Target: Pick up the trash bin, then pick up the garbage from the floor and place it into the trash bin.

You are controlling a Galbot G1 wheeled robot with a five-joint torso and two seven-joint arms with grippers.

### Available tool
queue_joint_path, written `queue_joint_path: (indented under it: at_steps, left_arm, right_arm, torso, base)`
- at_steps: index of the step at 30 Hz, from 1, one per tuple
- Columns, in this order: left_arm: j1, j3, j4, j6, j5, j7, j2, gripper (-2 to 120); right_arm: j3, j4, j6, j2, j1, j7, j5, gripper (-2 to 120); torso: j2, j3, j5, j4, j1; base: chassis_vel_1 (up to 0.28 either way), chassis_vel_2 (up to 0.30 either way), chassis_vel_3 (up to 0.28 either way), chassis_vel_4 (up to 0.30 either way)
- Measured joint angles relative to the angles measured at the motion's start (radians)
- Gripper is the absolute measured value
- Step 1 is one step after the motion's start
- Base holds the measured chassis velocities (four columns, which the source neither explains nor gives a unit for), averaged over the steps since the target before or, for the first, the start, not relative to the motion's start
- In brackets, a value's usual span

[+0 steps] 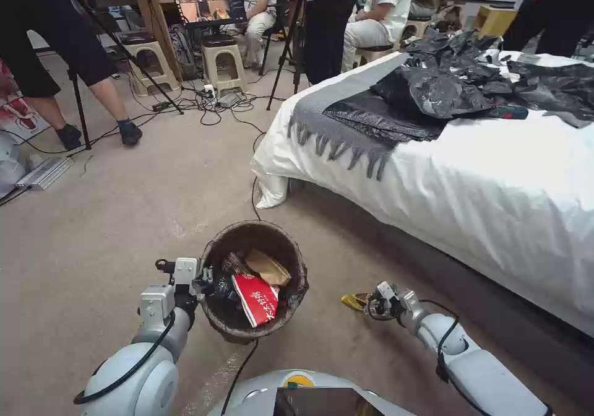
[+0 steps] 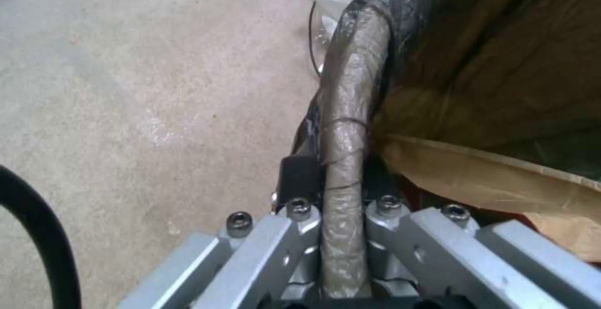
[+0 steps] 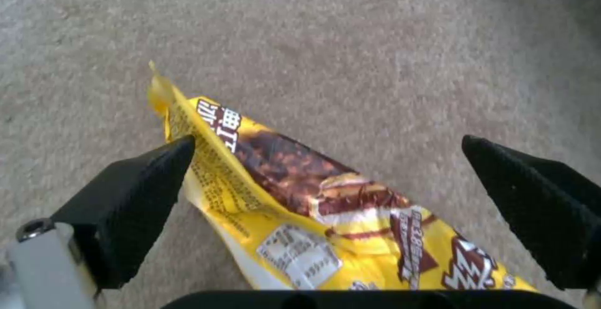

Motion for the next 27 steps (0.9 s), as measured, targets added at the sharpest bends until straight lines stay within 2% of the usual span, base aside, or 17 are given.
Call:
queue_joint_path:
  at_steps: [18,27]
  left_arm:
    - [-0.001,-0.001,0.0,0.0,0.0,0.001,0.002,2]
    - [-0.006,0.0,0.0,0.0,0.0,0.001,0.004,2]
  right_arm:
    - [-0.056,-0.134,-0.008,0.025,0.095,-0.038,-0.019,100]
    - [-0.052,-0.144,0.001,0.029,0.087,-0.039,-0.025,100]
  torso:
    - [0.0,0.0,0.0,-0.0001,0.0]
    - [0.0,0.0,0.0,-0.0002,0.0]
  base:
    - [0.0,0.0,0.0,0.0]
    - [0.0,0.0,0.0,0.0]
